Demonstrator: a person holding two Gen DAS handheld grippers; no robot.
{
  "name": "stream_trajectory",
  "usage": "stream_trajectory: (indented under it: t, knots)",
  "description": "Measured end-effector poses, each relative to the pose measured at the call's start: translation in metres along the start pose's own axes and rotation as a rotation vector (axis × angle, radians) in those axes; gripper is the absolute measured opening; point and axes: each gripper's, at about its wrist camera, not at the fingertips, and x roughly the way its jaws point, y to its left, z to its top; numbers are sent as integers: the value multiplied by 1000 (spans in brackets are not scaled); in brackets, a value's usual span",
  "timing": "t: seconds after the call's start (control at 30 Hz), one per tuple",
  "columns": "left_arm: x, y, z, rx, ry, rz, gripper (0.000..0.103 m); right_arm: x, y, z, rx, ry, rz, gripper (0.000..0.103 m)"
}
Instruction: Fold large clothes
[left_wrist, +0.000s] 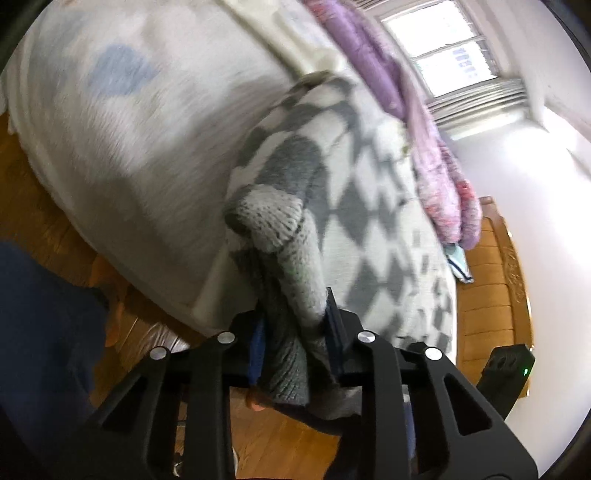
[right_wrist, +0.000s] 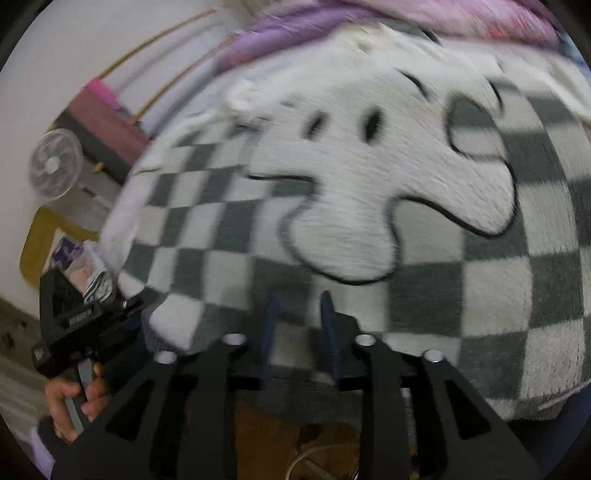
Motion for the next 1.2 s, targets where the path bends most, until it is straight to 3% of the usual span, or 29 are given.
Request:
stream_trajectory:
  t: [0.07,0.27,0.37,0.5,0.63,0.7,0.77,0.83,0.9,1.07,1.17,1.2]
  knots:
    - [-8,-20,2,37,-6,-43,26,-8,27,-3,-97,-50,21,52]
    - [-15,-72,5,127,17,-111,26,-21,93,-21,-348,-146,69,68]
    - [-13,-84,8,146,40,-121,26,-11,106,-27,-425,-145,36,69]
    - [-8,-87,11,146,50,-128,26,13,105,-24,-433,-136,-21,69]
    - [-3,-89,12,150,65,-138,26,29,100,-18,-423,-141,-23,69]
    - [0,-94,13,157,69,-142,26,33,103,-15,-434,-156,-35,60]
    - [1,-97,15,170,71,-140,26,37,102,-8,-412,-146,-43,30]
    - [-1,-102,15,192,67,-125,26,33,99,-2,-369,-151,-41,17]
    - [-3,-104,17,183,77,-142,30,28,92,3,-322,-146,-12,16]
    - [-24,-121,18,239,107,-319,46,6,57,14,-131,-159,79,15]
    - [-42,-124,24,247,34,-324,58,-15,33,15,-21,-188,126,15]
    - [-46,-125,28,263,-1,-280,62,-21,27,16,9,-195,137,15]
